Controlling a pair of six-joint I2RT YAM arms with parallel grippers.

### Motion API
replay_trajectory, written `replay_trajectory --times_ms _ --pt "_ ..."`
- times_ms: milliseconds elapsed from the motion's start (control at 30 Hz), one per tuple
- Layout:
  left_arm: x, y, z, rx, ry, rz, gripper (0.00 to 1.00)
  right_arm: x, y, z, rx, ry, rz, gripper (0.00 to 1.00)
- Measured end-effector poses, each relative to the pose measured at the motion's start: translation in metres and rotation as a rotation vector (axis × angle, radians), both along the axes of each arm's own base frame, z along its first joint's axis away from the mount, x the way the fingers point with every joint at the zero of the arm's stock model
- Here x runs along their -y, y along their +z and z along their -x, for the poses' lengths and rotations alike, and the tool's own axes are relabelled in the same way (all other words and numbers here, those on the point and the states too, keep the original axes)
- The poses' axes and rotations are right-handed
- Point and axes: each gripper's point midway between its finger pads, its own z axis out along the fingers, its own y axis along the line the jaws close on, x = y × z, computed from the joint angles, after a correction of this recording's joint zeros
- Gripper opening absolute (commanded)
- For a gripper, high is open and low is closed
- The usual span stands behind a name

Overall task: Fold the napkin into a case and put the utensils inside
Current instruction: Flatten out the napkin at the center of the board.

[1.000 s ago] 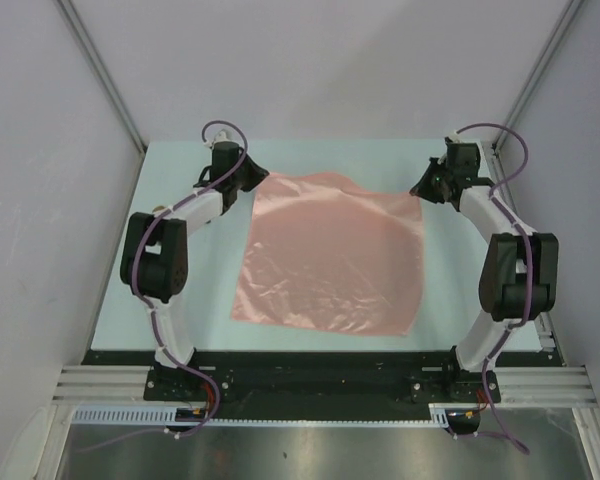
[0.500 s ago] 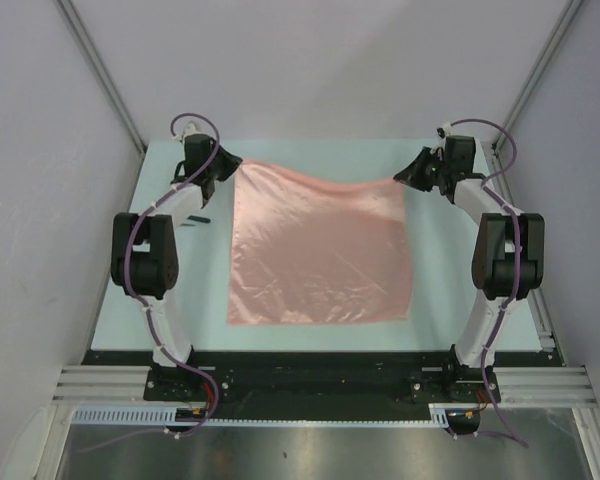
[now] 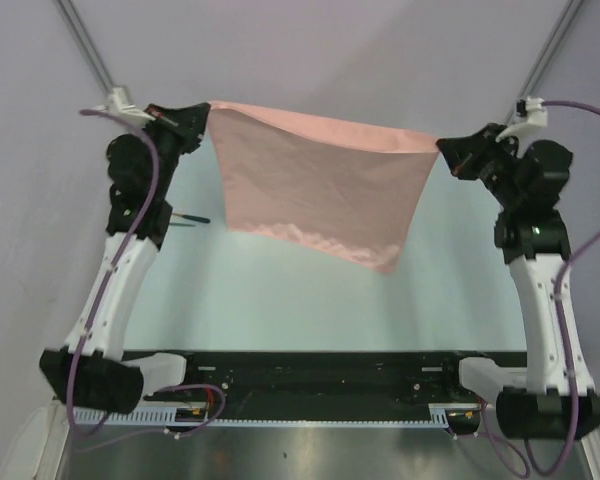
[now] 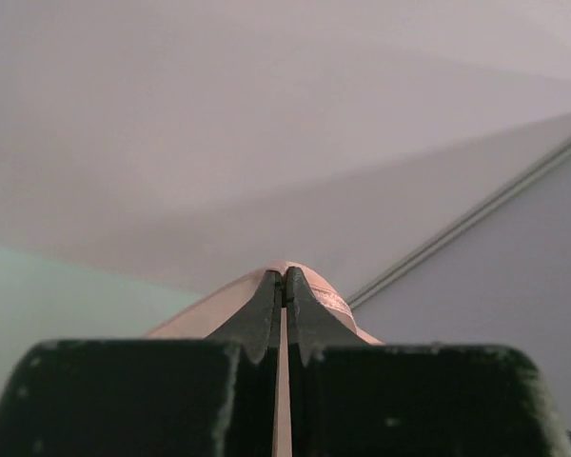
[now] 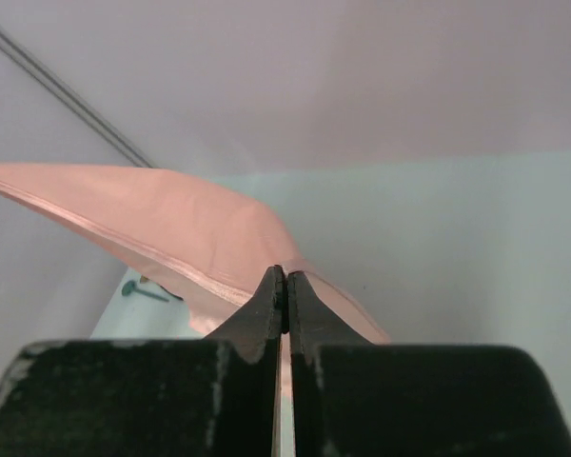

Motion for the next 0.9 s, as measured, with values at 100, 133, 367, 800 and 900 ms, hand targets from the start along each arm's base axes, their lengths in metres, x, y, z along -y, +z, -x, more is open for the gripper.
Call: replay_trajectory --times_ms 100,133,367,800,900 --pt "-0.006 0.062 0.058 0.159 0.000 0.021 0.00 0.007 0.044 0.051 0.135 -0.042 0.038 0.00" --pt "-0.010 0.080 0.079 0.209 0.002 0.028 0.00 0.010 0.056 0.070 0.176 -0.056 0.051 0.00" --pt "-0.023 0.149 0.201 0.448 -0.009 0.056 0.00 0.010 0.086 0.154 0.316 -0.064 0.093 0.00" --pt "-0.027 0.158 0.231 0.489 -0.017 0.086 0.00 -0.004 0.131 0.258 0.599 0.006 0.133 0.00" --pt "-0.023 0.147 0.209 0.446 -0.024 0.091 0.00 0.005 0.131 0.242 0.550 -0.050 0.127 0.00"
